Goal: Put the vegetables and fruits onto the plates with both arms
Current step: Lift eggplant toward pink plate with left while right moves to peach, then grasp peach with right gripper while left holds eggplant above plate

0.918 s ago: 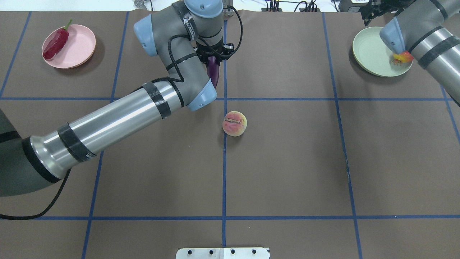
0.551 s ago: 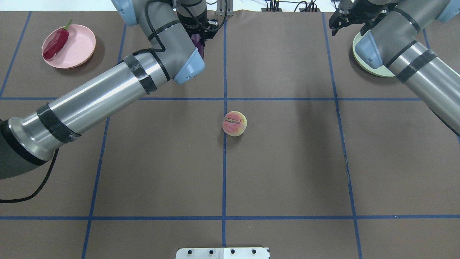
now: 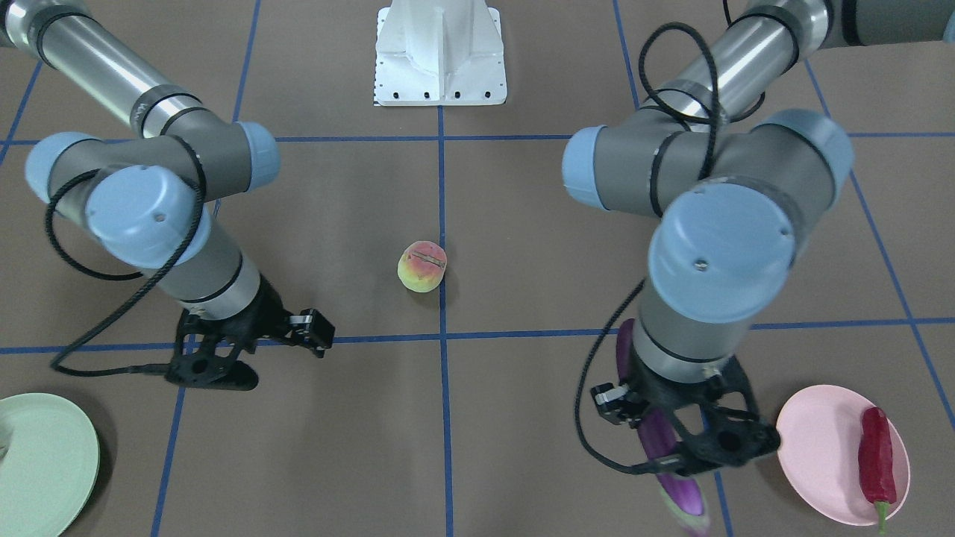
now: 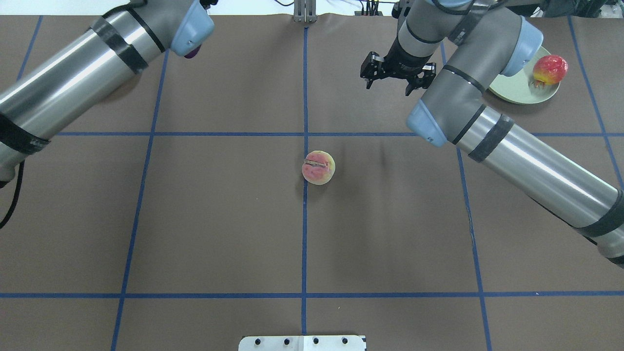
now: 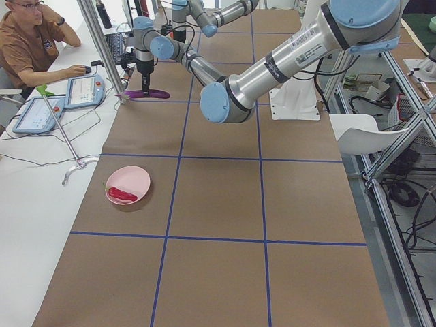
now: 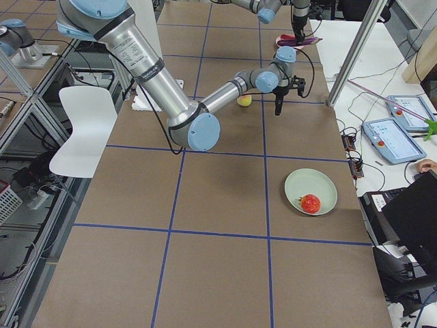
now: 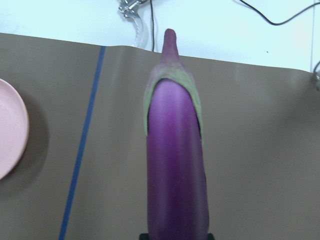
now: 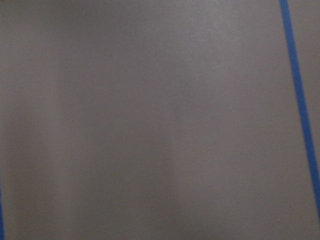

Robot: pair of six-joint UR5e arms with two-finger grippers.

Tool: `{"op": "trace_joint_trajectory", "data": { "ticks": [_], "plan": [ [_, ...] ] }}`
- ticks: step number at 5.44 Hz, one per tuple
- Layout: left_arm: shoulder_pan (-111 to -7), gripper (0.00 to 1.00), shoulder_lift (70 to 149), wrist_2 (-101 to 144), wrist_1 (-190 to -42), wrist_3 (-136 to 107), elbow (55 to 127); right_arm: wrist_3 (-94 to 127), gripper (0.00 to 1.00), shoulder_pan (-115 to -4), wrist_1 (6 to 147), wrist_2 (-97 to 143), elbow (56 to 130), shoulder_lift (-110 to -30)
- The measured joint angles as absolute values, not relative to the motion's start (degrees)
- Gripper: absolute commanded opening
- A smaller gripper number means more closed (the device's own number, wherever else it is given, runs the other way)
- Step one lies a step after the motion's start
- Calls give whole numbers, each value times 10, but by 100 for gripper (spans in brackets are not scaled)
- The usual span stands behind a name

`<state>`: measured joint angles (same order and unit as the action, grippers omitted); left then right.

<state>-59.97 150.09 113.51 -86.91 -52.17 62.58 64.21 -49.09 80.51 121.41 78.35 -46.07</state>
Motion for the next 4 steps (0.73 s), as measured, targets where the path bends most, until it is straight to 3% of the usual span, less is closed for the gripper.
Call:
{"op": "trace_joint_trajectory", "data": {
  "ticks": [4],
  "plan": [
    [-657,0,1494,1040,-971,-438,471,757,100,-388,808,1160,790,-432]
  ]
}}
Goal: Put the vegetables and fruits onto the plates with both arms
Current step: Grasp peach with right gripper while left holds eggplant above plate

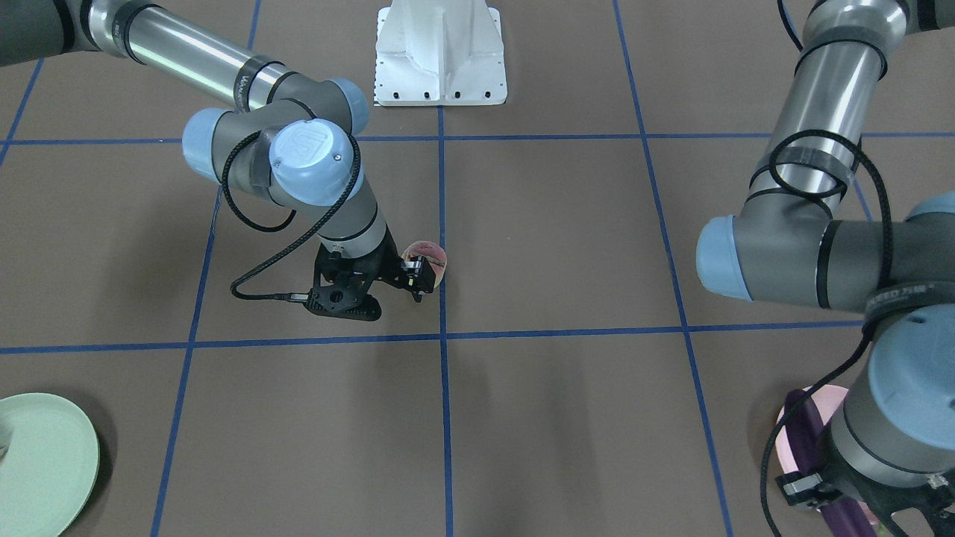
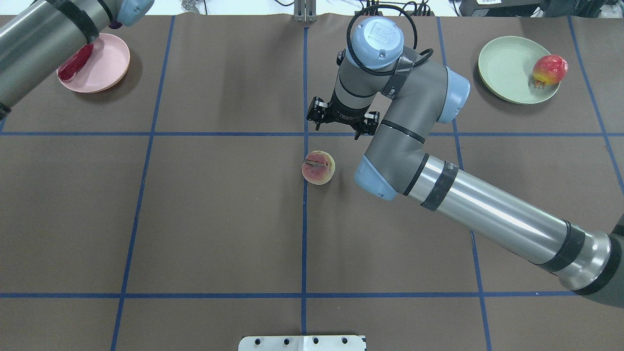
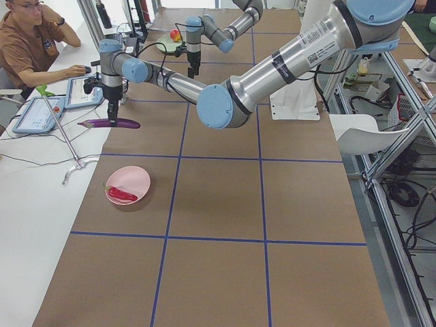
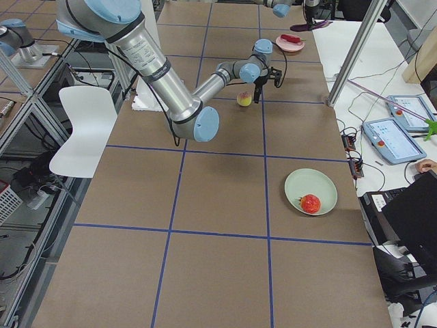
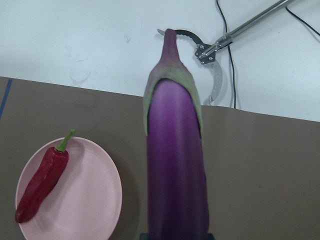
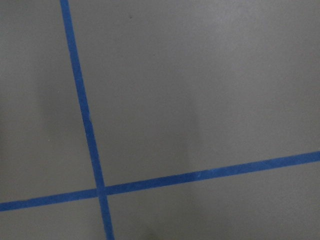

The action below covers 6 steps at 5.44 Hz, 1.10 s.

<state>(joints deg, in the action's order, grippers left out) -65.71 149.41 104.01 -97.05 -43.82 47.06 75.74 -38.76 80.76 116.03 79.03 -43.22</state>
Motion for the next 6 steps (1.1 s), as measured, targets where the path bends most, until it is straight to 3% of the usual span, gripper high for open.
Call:
{"op": "trace_joint_trajectory", "data": {
  "ticks": [2,4,5,6],
  "plan": [
    [-655,0,1496,928,-1021,-419,407,791,100,-353,809,1144,784,-427],
    [-655,0,1496,906,-1039,-416,392,801,99,-334,811,1131,778,-426],
    [-655,0,1495,903,-1044,-415,392,801,53,-329,810,1126,773,-425],
    [-656,0,1495,901,-1045,-415,391,804,1,-328,810,1125,769,-424]
  ]
}}
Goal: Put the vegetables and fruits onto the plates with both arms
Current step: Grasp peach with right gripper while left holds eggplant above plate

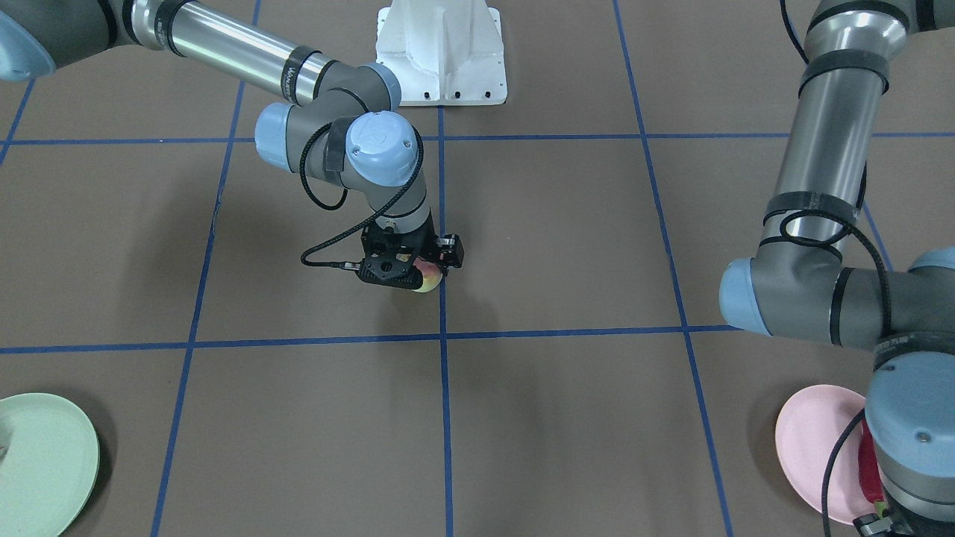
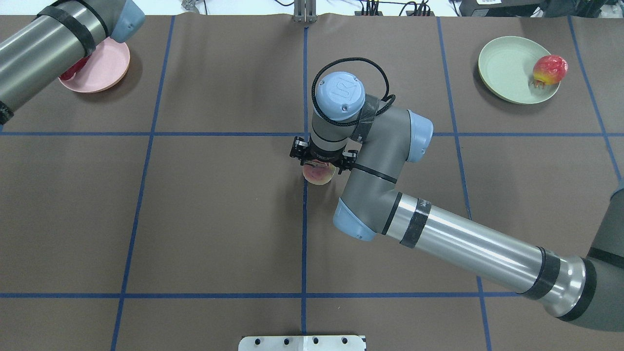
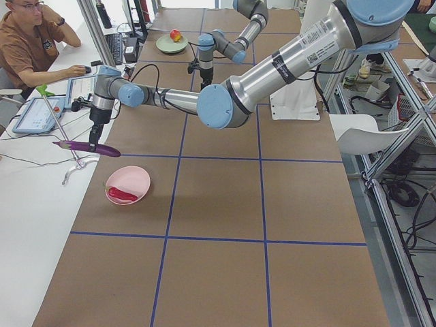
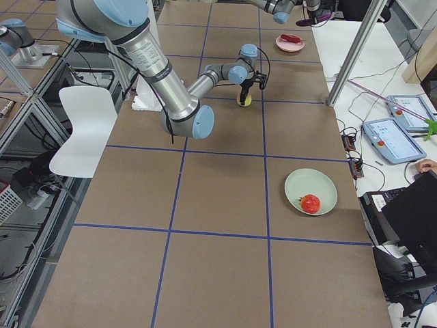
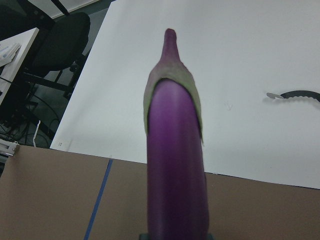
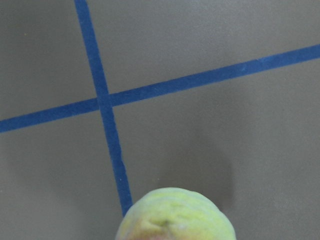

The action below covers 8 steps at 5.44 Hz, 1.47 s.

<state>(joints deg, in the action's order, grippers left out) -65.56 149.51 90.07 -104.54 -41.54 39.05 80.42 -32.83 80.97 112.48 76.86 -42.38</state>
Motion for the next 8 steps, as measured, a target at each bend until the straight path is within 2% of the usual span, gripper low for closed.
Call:
{"op": "trace_joint_trajectory", "data": {
  "ticks": [4,8],
  "plan": [
    [-627,0,1492,864,-1122,-421,320,821,0,-360,812,1133,813,-423],
    [-588,0,1464,825,-1140,-391,293,815,0,-413,809,1153,830,-421]
  ]
}}
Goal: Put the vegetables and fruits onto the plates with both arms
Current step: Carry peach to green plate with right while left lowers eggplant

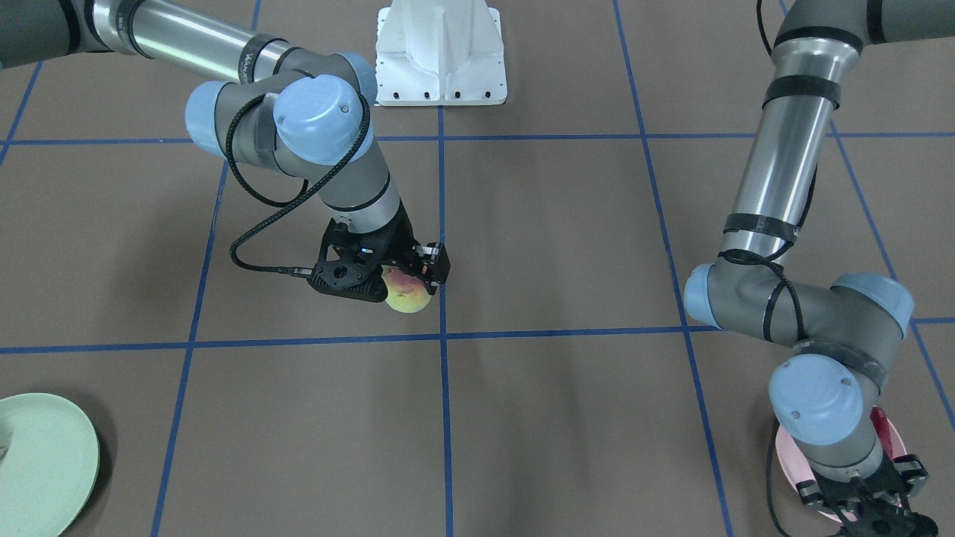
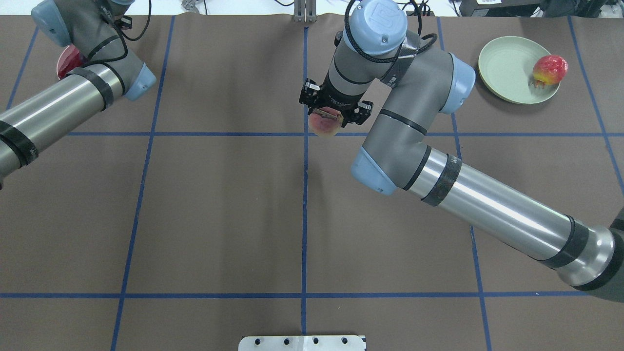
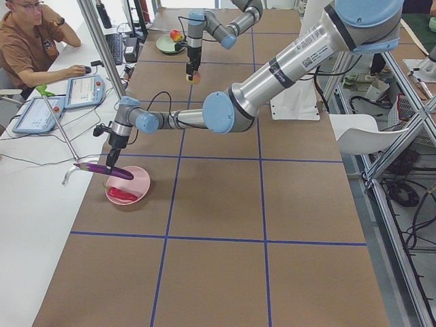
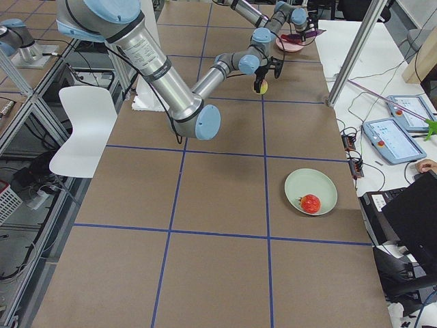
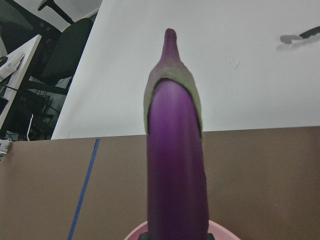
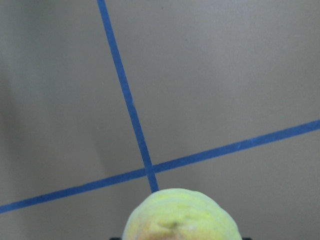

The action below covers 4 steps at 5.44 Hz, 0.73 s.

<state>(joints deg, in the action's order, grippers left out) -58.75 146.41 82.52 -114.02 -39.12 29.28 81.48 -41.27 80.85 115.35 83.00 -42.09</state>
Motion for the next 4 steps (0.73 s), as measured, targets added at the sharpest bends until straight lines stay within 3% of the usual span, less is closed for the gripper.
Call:
{"op": "trace_joint_trajectory", "data": {
  "ticks": [1,2,4],
  "plan": [
    [-585,63,1455,816,-1140,-353,294,814,0,-418,808,1154,830,-419],
    [-585,100,1449,804,-1140,-321,297,814,0,-425,808,1154,830,-418],
    [-590,100,1447,800,-1123,-270,343,802,0,-446,811,1152,829,-420]
  ]
}}
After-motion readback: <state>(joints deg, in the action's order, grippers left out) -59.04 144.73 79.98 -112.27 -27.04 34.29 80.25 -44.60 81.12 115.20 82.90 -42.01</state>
